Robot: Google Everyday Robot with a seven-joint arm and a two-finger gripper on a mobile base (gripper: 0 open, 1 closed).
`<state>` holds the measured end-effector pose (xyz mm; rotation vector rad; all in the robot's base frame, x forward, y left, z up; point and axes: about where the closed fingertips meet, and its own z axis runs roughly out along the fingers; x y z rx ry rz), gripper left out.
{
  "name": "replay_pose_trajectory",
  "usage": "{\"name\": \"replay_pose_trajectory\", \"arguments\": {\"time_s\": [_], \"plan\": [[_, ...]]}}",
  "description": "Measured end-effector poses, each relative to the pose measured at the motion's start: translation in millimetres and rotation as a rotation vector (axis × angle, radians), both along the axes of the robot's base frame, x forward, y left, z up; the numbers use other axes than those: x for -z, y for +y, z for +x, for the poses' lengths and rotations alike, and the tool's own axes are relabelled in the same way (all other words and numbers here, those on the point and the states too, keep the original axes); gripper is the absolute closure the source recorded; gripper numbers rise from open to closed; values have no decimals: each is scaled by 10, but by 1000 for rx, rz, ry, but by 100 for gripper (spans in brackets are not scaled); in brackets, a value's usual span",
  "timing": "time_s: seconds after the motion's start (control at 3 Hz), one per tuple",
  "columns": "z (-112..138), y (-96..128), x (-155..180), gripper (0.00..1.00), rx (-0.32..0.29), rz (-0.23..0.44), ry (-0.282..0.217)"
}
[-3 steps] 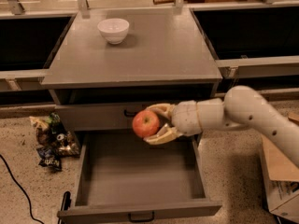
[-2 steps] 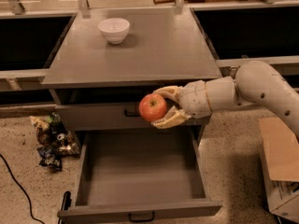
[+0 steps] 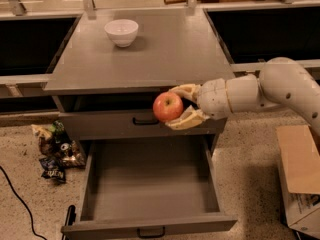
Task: Pick apple from middle drawer and place on counter
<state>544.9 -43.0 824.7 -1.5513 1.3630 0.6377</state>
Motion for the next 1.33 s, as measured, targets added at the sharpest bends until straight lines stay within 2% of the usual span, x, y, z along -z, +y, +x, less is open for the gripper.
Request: {"name": "replay_pose_trajectory", "arguments": {"time_s": [0.33, 0.67, 1.0, 1.33], "plan": [[215, -218, -497, 100, 33, -11, -33], [611, -577, -1072, 100, 142, 21, -69], [613, -577, -1073, 100, 143, 21, -69], [753, -570, -1092, 100, 171, 31, -57]]}}
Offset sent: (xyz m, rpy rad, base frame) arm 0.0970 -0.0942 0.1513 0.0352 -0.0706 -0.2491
